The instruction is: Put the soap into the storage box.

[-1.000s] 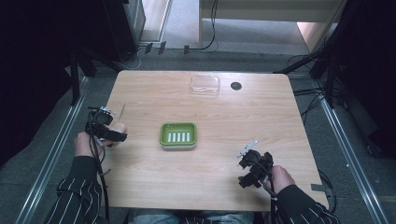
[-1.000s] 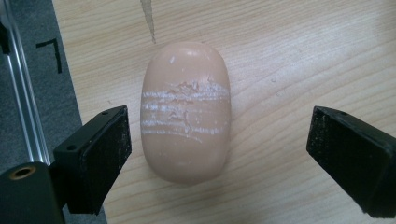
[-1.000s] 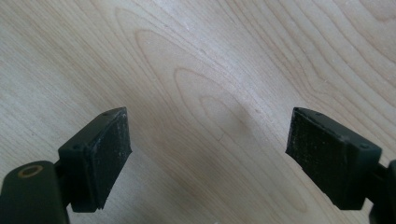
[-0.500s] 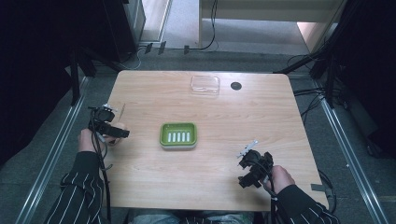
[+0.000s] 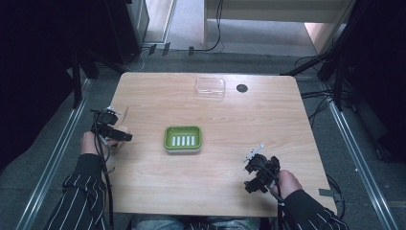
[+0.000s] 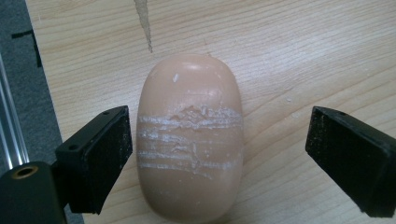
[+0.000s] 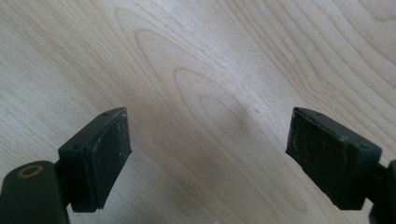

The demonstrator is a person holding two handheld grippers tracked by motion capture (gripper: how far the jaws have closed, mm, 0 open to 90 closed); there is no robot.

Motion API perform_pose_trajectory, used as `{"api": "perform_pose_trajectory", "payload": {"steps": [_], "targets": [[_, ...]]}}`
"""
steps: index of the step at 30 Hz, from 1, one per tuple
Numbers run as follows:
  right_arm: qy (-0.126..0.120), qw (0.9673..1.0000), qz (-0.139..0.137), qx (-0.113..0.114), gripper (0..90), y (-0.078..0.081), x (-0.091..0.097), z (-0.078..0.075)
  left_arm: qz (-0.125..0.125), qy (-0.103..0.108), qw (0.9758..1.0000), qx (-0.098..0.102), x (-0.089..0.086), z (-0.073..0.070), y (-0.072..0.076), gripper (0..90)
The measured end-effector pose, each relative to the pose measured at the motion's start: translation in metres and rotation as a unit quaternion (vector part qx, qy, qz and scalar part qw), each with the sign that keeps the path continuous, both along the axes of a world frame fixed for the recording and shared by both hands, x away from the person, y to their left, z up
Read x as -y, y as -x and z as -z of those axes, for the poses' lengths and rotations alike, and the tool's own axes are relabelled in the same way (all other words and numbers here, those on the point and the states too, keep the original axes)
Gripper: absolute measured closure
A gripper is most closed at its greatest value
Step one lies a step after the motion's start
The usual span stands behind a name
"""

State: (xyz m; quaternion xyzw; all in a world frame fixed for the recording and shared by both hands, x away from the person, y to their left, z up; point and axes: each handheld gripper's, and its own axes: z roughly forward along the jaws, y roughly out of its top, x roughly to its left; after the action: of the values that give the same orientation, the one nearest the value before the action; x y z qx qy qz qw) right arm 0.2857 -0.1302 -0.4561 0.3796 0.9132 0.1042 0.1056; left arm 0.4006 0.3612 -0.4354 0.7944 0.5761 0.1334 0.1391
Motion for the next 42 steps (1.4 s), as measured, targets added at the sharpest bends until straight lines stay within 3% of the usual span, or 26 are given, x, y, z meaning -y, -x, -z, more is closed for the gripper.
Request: {"api": "perform_pose_trajectory", "payload": {"steps": [3,17,26,42], "targets": [[0.000,1.0000,0.000,0.000,14.3,0.000,0.000,0.000,0.004,-0.002,1.0000,-0.007,0.001,0.001,-0.003,13.1],[0.001,1.0000,-0.001,-0.003,14.3,0.000,0.000,0.000,-0.004,-0.018,0.9996,-0.023,-0.002,0.006,-0.009,18.2],[0.001,1.0000,-0.001,-0.003,14.3,0.000,0.000,0.000,-0.006,-0.029,0.9991,-0.032,-0.005,0.010,-0.011,32.5],[-0.001,1.0000,-0.005,0.001,14.3,0.000,0.000,0.000,0.004,-0.033,0.9990,-0.031,-0.004,0.012,-0.008,33.5]]}}
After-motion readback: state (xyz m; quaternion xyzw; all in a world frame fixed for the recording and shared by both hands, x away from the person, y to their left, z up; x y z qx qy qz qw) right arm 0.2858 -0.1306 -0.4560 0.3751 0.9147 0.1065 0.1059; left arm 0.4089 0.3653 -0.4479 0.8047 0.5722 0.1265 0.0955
